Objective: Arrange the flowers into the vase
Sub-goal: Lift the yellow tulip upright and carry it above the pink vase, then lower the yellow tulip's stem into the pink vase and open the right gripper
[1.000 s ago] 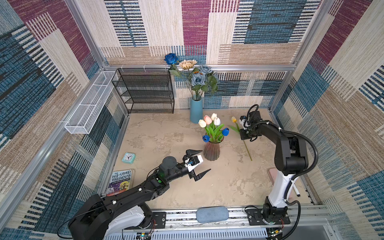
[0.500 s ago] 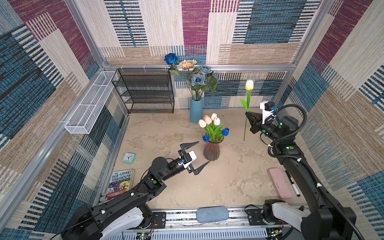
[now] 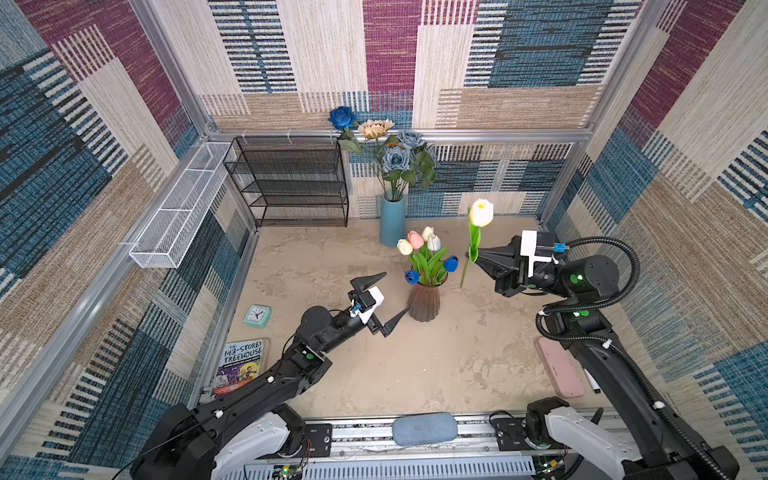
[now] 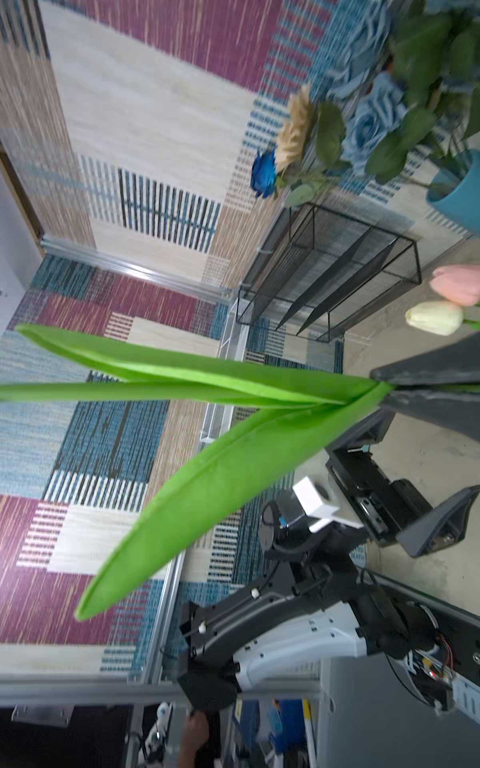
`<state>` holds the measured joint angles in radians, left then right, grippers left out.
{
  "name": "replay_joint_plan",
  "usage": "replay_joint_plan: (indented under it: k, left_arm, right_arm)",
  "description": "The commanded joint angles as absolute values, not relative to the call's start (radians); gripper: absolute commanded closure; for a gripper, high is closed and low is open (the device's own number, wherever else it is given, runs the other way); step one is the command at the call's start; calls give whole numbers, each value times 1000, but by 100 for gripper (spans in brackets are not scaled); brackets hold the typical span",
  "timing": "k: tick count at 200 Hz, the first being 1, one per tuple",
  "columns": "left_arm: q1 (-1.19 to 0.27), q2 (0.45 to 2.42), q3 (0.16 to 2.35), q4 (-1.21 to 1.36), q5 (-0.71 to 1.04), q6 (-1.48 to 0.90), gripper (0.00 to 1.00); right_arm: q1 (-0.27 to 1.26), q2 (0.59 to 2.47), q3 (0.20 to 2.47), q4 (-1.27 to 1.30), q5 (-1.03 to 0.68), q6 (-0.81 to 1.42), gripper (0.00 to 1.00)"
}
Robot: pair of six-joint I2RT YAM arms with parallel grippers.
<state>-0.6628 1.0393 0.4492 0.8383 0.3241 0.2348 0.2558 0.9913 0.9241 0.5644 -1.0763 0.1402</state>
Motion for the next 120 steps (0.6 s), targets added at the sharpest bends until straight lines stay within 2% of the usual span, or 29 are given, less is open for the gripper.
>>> replay_joint_plan:
  k: [1, 21, 40, 80, 120]
  left_arm:
    - [-661, 1057, 443, 907, 340, 203, 2]
    - [-661, 1072, 443, 919, 350, 196, 1]
    - [-661, 1081, 438, 931, 353, 190, 1]
    - [-661, 1086, 428, 927, 348, 195, 1]
    - [-661, 1093, 423, 925, 348, 195, 1]
  right_arm:
    - [319, 1029, 923, 682, -1071, 164, 100]
    - [364, 1063, 885, 767, -885, 161, 100]
    - [371, 1102, 875, 816, -779, 186, 100]
    - [393, 1152, 837, 877, -627, 191, 100]
    - [418, 1175, 810, 883, -544, 153, 100]
